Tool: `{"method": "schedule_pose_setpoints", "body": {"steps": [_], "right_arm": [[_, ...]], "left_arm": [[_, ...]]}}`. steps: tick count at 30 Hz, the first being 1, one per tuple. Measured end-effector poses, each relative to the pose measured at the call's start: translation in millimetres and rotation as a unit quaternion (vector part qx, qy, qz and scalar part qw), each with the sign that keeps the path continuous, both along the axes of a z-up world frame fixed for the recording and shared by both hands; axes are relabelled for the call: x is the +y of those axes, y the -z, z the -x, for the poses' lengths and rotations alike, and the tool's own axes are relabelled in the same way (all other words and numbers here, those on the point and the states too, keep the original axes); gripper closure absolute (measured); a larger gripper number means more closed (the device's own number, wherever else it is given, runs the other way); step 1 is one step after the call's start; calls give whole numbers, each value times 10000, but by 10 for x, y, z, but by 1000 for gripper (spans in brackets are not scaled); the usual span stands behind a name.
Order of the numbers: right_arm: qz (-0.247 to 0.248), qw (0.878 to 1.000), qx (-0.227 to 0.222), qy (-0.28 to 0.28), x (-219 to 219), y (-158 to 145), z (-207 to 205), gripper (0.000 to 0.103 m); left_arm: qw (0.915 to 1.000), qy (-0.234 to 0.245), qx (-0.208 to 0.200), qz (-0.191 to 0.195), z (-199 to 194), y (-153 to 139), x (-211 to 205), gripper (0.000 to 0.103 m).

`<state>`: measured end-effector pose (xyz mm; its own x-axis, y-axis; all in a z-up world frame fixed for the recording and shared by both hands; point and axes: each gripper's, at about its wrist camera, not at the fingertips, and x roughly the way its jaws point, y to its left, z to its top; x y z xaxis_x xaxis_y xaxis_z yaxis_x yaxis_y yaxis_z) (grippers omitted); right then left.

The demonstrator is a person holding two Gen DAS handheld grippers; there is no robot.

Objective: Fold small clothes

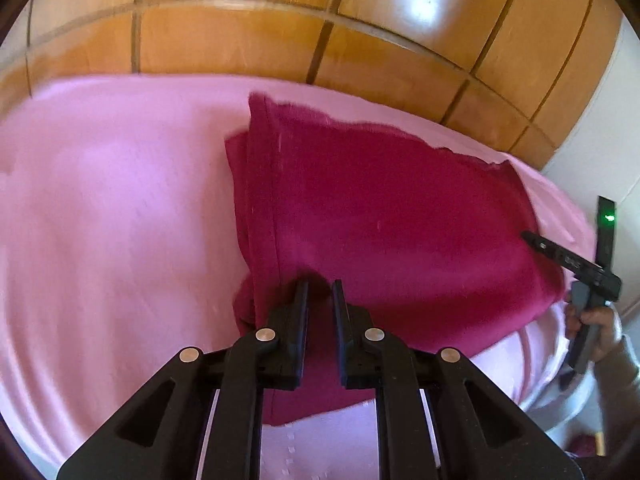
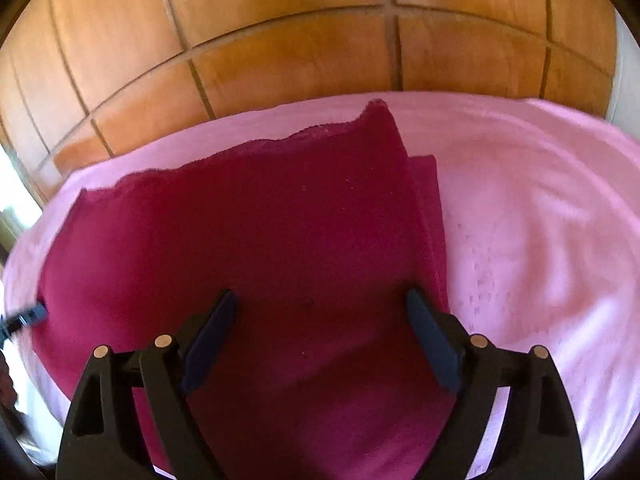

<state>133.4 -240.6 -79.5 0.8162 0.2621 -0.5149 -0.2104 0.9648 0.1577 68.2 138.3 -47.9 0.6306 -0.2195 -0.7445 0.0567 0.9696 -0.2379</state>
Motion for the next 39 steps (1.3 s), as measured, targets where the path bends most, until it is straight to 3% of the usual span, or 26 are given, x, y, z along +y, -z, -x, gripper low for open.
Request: {"method": "schedule_pose_setpoints", "body": {"steps": [2,4,12,17,24,26,33,39], "right_arm": [[9,10000,-54,15,5,10,23,14],[-55,10000,-64,16,-7,10,49,13],[-472,9988,-58,-89,-181,-142,92,9],[-846,9961,-147,176,-458,-240,76,6],[-1467,9877,506,202,-740,-2,-125,8],[-1591,9854,584,169,-776,78,-125,12],[-1536,9856,696,-121,-762,21,-79,46],[-1292,9878,851,-176,-671,-20,-96,58]], "left_arm": [[9996,-34,-186,-223,-29,-101,-60,65],[9979,-96,-456,-443,-54,-219,-125,48],[9964,-96,-609,-575,-261,-340,-235,48],[9965,8,-548,-638,-336,-277,-335,48],[9967,129,-442,-661,-393,-188,-408,48],[9969,153,-416,-654,-403,-165,-413,48],[9968,195,-391,-676,-404,-85,-436,48],[9973,210,-328,-624,-428,-5,-413,48]]}}
